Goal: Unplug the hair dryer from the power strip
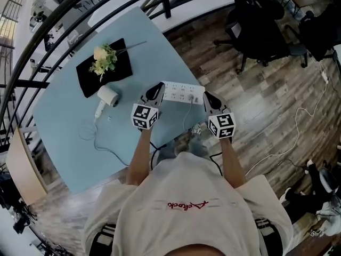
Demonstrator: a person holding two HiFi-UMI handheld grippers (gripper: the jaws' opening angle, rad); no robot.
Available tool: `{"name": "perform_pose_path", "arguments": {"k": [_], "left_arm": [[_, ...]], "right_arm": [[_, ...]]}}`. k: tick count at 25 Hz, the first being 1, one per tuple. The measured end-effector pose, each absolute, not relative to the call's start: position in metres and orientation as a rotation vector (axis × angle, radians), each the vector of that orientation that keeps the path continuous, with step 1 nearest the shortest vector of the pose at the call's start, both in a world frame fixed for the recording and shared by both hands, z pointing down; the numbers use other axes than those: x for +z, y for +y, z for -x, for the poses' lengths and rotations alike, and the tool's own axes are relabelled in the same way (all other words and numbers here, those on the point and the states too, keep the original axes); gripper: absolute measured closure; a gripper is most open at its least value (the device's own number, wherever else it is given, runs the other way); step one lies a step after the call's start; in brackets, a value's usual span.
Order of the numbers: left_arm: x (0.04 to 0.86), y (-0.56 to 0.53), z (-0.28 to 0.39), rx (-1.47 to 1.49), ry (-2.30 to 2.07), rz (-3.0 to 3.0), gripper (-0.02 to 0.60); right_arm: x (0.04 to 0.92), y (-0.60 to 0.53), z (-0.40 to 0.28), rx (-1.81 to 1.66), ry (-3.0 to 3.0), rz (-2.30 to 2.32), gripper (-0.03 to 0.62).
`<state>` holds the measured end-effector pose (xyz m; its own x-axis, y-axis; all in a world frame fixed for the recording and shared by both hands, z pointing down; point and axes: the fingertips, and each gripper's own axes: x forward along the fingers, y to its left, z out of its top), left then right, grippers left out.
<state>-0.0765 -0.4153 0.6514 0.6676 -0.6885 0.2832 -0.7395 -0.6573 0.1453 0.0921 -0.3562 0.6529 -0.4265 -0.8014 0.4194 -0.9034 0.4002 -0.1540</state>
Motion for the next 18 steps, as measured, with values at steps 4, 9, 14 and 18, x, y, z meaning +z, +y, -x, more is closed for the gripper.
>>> {"name": "perform_pose_path", "arguments": {"k": [4, 9, 14, 18], "left_arm": [[0.669, -0.409, 0.068, 0.365, -1.112, -2.644, 0.511], [0.693, -0.4, 0.057, 0.455, -1.051, -2.64, 0.408], [0.714, -0.4, 0.057, 0.511, -1.062, -2.621, 0.403], [0.724, -0.4, 0.056, 0.559, -1.064, -2.627, 0.403]], "right_arm": [[0.662, -0.347, -0.09, 0.552, -2.379, -1.468, 0.576], [0.668, -0.34, -0.088, 0.57, -2.384, -1.449, 0.576], [0.676, -0.334, -0.085, 0.589, -2.391, -1.432, 0.576], [0.685, -0.328, -0.082, 0.611, -2.389, -1.419, 0.576]]}}
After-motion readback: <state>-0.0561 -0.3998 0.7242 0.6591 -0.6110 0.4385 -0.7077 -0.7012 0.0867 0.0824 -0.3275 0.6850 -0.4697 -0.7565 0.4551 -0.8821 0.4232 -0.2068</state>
